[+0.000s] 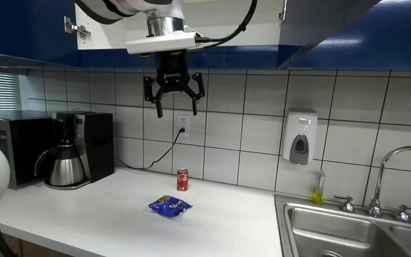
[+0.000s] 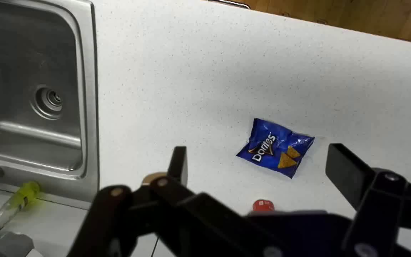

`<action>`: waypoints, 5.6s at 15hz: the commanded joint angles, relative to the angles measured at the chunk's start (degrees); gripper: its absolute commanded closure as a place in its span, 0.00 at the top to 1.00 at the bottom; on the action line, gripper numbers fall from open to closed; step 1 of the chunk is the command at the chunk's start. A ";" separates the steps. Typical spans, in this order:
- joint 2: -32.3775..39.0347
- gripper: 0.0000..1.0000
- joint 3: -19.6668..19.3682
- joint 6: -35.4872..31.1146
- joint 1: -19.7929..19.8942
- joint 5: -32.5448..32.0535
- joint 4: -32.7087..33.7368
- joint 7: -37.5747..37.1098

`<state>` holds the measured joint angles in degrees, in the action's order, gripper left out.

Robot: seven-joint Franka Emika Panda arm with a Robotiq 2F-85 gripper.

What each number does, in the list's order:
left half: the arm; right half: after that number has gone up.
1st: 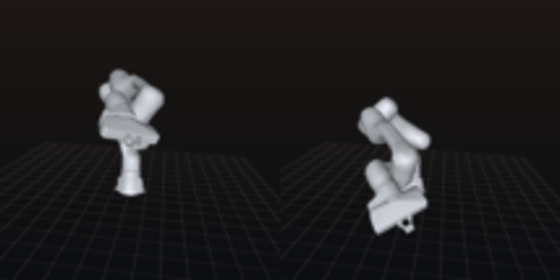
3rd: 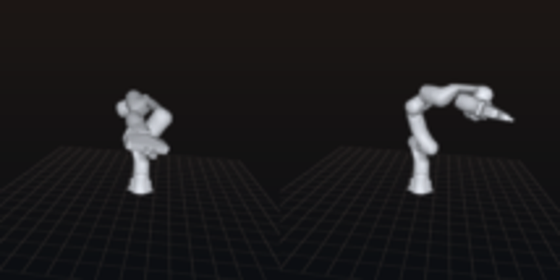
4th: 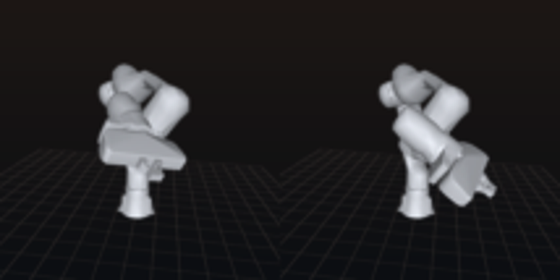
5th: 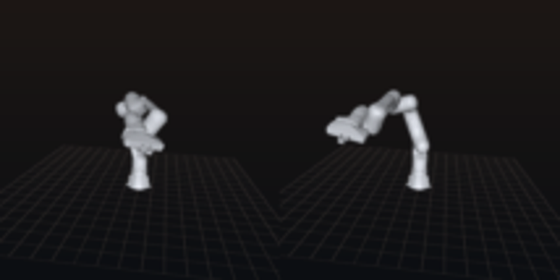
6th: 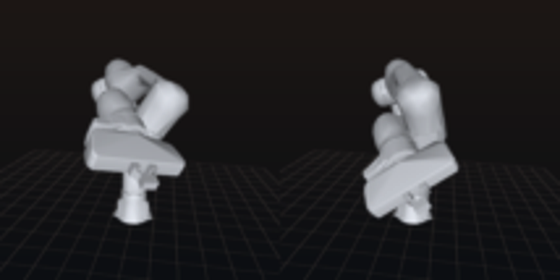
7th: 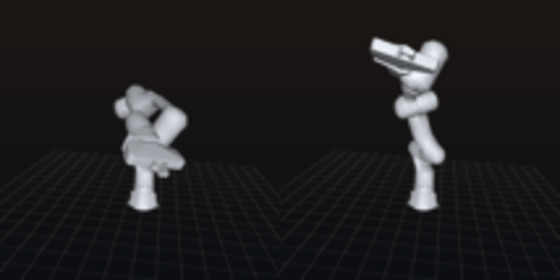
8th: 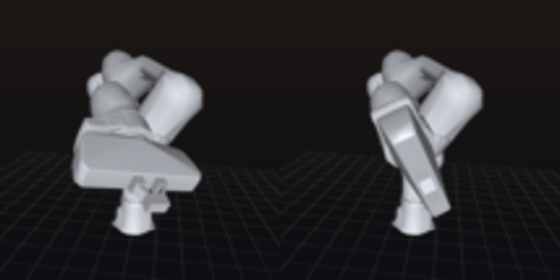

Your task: Put the blue packet in the open upper cabinet.

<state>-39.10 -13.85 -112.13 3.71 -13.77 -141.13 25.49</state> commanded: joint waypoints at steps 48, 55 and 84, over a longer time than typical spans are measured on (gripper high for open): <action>47.56 1.00 6.41 -44.48 0.00 9.71 -2.57 1.33; 56.76 1.00 10.62 -45.92 1.83 8.82 6.48 1.34; 68.23 1.00 17.28 -45.19 4.73 7.41 15.83 2.57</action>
<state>28.26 2.36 -157.73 6.71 -5.43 -126.62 26.50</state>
